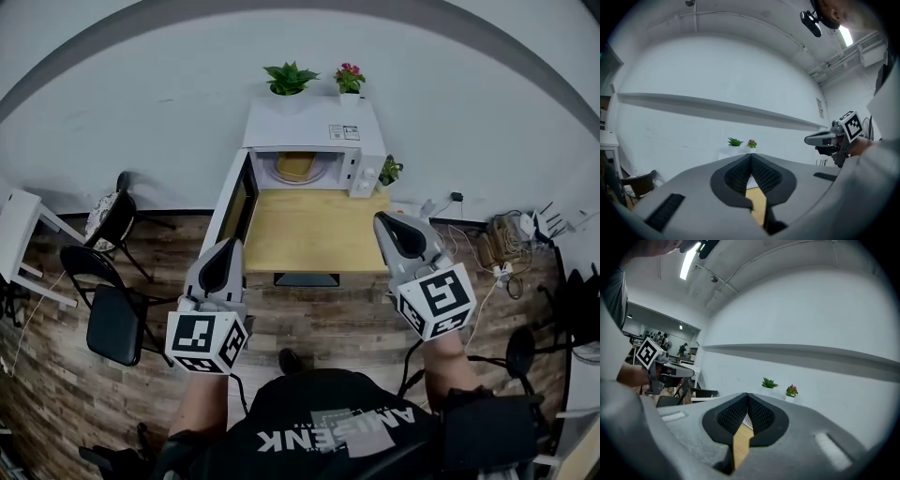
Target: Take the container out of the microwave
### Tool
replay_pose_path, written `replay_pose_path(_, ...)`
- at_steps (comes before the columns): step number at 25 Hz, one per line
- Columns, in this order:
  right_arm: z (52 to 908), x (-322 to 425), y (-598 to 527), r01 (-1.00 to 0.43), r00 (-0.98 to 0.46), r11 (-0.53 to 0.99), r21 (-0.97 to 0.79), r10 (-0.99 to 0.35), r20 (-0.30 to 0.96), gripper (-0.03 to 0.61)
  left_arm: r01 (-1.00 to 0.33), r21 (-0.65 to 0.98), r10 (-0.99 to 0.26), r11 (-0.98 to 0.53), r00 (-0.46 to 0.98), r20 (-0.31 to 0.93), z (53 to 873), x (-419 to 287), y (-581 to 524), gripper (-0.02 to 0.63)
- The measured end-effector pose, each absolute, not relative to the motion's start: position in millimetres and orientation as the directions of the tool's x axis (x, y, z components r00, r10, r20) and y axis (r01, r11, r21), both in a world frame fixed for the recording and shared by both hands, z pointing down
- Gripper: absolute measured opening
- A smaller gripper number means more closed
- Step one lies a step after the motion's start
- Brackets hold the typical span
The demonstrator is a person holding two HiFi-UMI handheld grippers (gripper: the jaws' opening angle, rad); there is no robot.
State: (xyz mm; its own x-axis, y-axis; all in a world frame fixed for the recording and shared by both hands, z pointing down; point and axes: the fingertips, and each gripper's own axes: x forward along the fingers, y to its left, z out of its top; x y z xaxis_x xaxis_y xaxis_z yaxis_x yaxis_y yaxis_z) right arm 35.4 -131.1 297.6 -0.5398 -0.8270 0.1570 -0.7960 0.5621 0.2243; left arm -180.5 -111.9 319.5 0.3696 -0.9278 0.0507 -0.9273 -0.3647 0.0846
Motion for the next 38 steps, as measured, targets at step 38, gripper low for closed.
replay_pose_path(38,297.0,-21.4,-353.4,-0.555,-0.756,0.775,0.302,-0.622,0.206,0.075,-0.971,0.104,-0.97,-0.216,0.226,0.086,322.4,-178.4,-253.1,0.002)
